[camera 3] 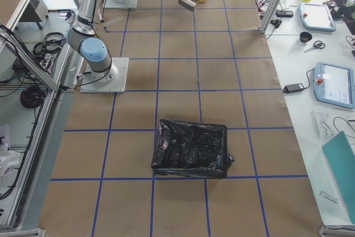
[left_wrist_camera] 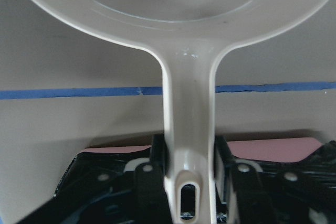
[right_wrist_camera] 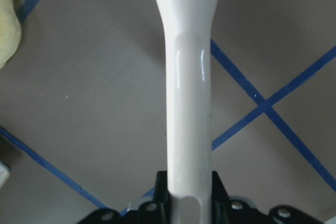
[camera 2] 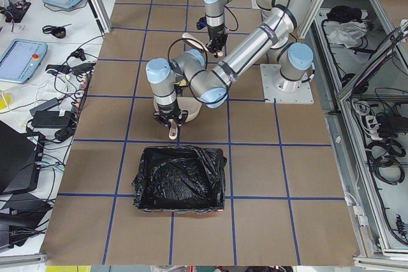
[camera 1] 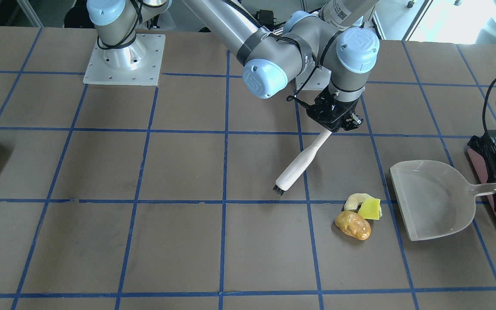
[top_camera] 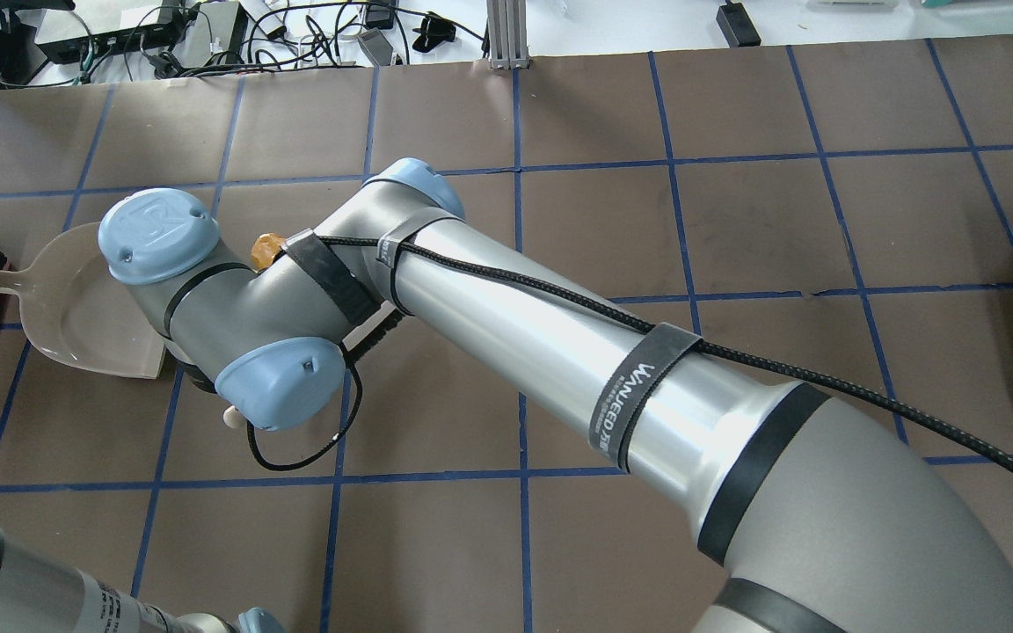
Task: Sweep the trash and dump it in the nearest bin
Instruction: 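Sweep the trash with the right gripper's brush toward the dustpan in the left gripper, then sweep the remaining trash into the dustpan with the right gripper's brush, then lift the loaded dustpan over the black bin with the left gripper while the right withdraws, then tilt the dustpan over the black bin with the left gripper to dump the trash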
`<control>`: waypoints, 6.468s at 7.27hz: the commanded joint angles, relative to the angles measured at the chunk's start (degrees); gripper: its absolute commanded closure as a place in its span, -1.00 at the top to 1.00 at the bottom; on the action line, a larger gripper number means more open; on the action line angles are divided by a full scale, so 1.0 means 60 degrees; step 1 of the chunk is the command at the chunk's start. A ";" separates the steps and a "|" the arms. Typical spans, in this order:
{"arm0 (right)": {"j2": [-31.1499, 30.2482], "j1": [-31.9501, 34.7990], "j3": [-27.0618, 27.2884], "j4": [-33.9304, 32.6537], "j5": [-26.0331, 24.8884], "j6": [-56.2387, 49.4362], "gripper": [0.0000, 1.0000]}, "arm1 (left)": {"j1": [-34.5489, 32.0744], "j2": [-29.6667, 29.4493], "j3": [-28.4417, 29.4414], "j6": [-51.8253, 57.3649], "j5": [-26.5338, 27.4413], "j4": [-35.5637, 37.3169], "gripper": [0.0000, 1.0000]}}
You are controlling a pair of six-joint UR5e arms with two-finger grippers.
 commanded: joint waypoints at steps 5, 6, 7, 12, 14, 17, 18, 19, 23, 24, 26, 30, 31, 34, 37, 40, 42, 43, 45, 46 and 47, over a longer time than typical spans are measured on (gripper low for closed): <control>0.1782 0.0215 -0.2115 -0.0102 0.0574 -0.0777 -1.00 | -0.0979 -0.0606 0.0414 -0.0832 -0.0001 0.0079 -1.00; 0.1855 0.0215 -0.2144 -0.0102 0.0591 -0.0896 -1.00 | -0.0979 -0.0606 0.0414 -0.0874 -0.0016 0.0079 -1.00; 0.1856 0.0215 -0.2144 -0.0102 0.0591 -0.0999 -1.00 | -0.0993 -0.0664 0.0399 -0.0918 -0.0059 0.0065 -1.00; 0.2398 0.0171 -0.2891 -0.0131 0.0825 -0.3466 -1.00 | -0.0979 -0.0811 0.0385 -0.0963 -0.0221 0.0065 -1.00; 0.2427 0.0171 -0.2891 -0.0146 0.1029 -0.6521 -1.00 | -0.0979 -0.0811 0.0385 -0.0977 -0.0221 0.0065 -1.00; 0.2821 0.0171 -0.3066 -0.0395 0.1220 -0.9487 -1.00 | -0.0979 -0.0811 0.0355 -0.0977 -0.0250 0.0079 -1.00; 0.2794 0.0113 -0.3038 -0.0308 0.1163 -0.9931 -1.00 | -0.0979 -0.0811 0.0297 -0.0992 -0.0250 0.0094 -1.00; 0.2547 0.0069 -0.2907 0.0012 0.1060 -0.9761 -1.00 | -0.0964 -0.0796 0.0282 -0.0963 -0.0453 0.0094 -1.00; 0.1069 -0.0748 -0.2324 0.2121 0.0520 -0.8077 -1.00 | -0.0804 -0.0752 0.0311 -0.0861 -0.0950 0.0065 -1.00; 0.0369 -0.1144 -0.1363 0.2284 0.0140 -0.8264 -1.00 | -0.0469 -0.0738 0.0384 -0.0831 -0.1446 -0.0080 -1.00; -0.1925 -0.1526 0.2129 0.1820 -0.0053 -0.9242 -1.00 | 0.0147 -0.0432 0.0516 -0.0714 -0.1803 -0.1045 -1.00; -0.5667 -0.2305 0.7749 0.0235 -0.0653 -1.0478 -1.00 | 0.1317 -0.0152 0.1962 0.0441 -0.1744 -0.3079 -1.00; -0.5818 -0.2276 0.8193 0.0235 -0.0640 -1.0158 -1.00 | 0.1611 -0.0181 0.2300 0.0690 -0.1686 -0.3346 -1.00; -0.5791 -0.2261 0.8374 0.0235 -0.0450 -0.9251 -1.00 | 0.2461 -0.0706 0.3688 0.1715 -0.1350 -0.3682 -1.00; -0.5674 -0.2290 0.8403 -0.0919 -0.0361 -0.8529 -1.00 | 0.3164 -0.1584 0.6165 0.2198 -0.1217 -0.5470 -1.00; -0.5294 -0.2305 0.8417 -0.0966 -0.0347 -0.8602 -1.00 | 0.4013 -0.2550 0.7834 0.3003 -0.1202 -0.5152 -1.00; -0.5219 -0.2305 0.8417 -0.0981 -0.0347 -0.8588 -1.00 | 0.4265 -0.3181 0.8541 0.3138 -0.1202 -0.4264 -1.00; -0.5205 -0.2305 0.8417 -0.0995 -0.0347 -0.8617 -1.00 | 0.4280 -0.3329 0.8616 0.3153 -0.1202 -0.3705 -1.00; -0.5000 -0.2334 0.8432 -0.1288 -0.0362 -0.8617 0.00 | 0.4266 -0.3404 0.8559 0.3023 -0.1217 -0.2417 -1.00; -0.4985 -0.2334 0.8417 -0.1477 -0.0390 -0.8588 0.19 | 0.4207 -0.3360 0.8529 0.2819 -0.1290 -0.2121 -1.00; -0.4985 -0.2334 0.8417 -0.1493 -0.0507 -0.8602 0.23 | 0.4047 -0.3302 0.8297 0.2831 -0.1247 -0.1552 -1.00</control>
